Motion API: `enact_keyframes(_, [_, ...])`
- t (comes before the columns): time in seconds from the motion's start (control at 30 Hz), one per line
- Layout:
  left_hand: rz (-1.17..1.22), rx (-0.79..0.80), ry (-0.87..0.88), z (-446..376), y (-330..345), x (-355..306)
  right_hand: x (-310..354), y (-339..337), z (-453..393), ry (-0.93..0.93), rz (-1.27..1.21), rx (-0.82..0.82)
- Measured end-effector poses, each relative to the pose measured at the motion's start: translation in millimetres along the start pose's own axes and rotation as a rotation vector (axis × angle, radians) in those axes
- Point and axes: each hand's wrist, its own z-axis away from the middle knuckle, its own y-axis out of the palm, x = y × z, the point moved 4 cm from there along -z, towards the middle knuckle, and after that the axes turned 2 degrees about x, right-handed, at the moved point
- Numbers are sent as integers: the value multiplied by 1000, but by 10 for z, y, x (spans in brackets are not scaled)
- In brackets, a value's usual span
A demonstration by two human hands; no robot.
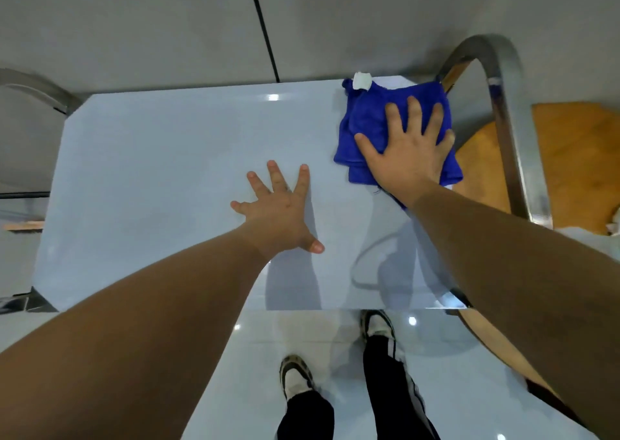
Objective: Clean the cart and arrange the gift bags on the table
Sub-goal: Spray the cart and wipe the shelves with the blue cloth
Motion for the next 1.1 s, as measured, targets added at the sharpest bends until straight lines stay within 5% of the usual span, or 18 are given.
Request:
enact_keyframes(0.67, [71, -66, -1, 100, -41, -26, 210, 430, 2510, 148, -61, 112])
enact_keyframes(0.8, [149, -171, -70, 53, -60, -43, 655, 531, 2545, 71, -34, 143])
enact_keyframes(0.97, [50, -131, 76, 8, -166, 179, 846, 538, 2347, 41, 32, 221])
enact_keyframes(1.1, [184, -306, 137, -19, -392, 648, 977, 468, 1998, 10, 46, 267])
